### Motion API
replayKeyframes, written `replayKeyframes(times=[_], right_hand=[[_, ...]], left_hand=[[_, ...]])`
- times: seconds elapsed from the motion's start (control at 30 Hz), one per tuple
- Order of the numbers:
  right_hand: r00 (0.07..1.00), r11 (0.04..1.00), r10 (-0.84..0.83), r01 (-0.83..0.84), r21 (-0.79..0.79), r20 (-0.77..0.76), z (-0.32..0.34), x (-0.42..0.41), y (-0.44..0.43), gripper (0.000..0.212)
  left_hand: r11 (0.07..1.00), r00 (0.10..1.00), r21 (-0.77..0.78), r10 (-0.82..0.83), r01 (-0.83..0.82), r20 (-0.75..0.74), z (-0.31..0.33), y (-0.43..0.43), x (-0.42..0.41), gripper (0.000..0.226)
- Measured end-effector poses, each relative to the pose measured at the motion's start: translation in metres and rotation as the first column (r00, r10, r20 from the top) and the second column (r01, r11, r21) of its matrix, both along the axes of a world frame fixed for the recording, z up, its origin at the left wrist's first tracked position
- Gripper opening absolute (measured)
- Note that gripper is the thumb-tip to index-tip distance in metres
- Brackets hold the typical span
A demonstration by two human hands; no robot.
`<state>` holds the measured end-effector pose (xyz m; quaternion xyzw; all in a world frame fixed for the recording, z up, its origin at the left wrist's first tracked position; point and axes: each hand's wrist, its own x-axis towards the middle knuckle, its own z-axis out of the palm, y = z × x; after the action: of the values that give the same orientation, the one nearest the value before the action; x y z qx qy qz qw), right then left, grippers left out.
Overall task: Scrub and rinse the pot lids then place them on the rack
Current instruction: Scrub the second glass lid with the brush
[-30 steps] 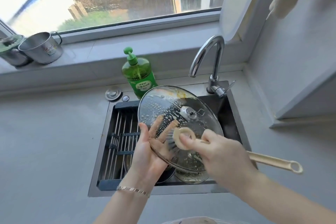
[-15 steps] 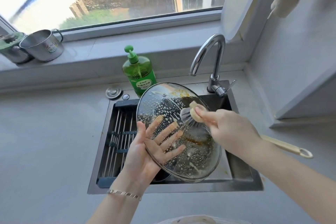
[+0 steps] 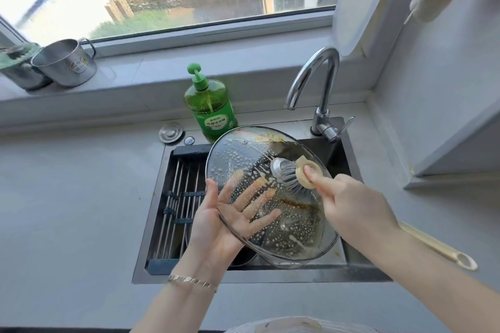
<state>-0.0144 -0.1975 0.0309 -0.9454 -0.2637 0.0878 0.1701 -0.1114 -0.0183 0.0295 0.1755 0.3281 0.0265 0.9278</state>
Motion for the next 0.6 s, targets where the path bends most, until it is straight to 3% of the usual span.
replayKeyframes(times=[0.2,0.23,0.3,0.37,0.47,0.5,0.6], right_hand=[[0.947,0.968,0.234,-0.249,0.044,0.222,0.001,-0.041,-0.001,0.053],[0.967,0.980,0.198,-0.200,-0.003,0.163,-0.002,-0.031,-0.004,0.053],[0.998,0.998,-0.026,0.029,-0.049,0.061,-0.006,-0.002,-0.012,0.046],[0.993,0.993,-0.102,0.105,0.055,-0.056,-0.003,0.000,-0.018,0.043],[0.987,0.973,0.162,-0.163,0.164,0.023,-0.002,-0.036,-0.009,0.043],[0.981,0.975,0.178,-0.187,0.124,0.080,-0.005,-0.036,-0.009,0.043],[0.993,0.993,-0.111,0.110,0.035,0.026,-0.009,0.001,-0.018,0.045]], left_hand=[[1.000,0.999,0.013,0.022,-0.021,-0.027,-0.003,-0.004,0.012,0.058],[0.999,0.999,0.022,0.026,-0.025,-0.030,-0.003,-0.004,0.014,0.057],[0.999,0.999,0.029,0.046,-0.045,-0.014,-0.002,-0.002,0.015,0.055],[0.998,0.998,0.033,0.061,-0.061,0.009,0.000,0.001,0.016,0.054],[0.997,0.998,0.052,0.051,-0.052,0.023,0.003,0.006,0.019,0.053],[0.997,0.998,0.051,0.057,-0.058,0.030,0.004,0.008,0.019,0.053],[0.996,0.995,0.042,0.082,-0.085,0.059,0.005,0.011,0.018,0.054]])
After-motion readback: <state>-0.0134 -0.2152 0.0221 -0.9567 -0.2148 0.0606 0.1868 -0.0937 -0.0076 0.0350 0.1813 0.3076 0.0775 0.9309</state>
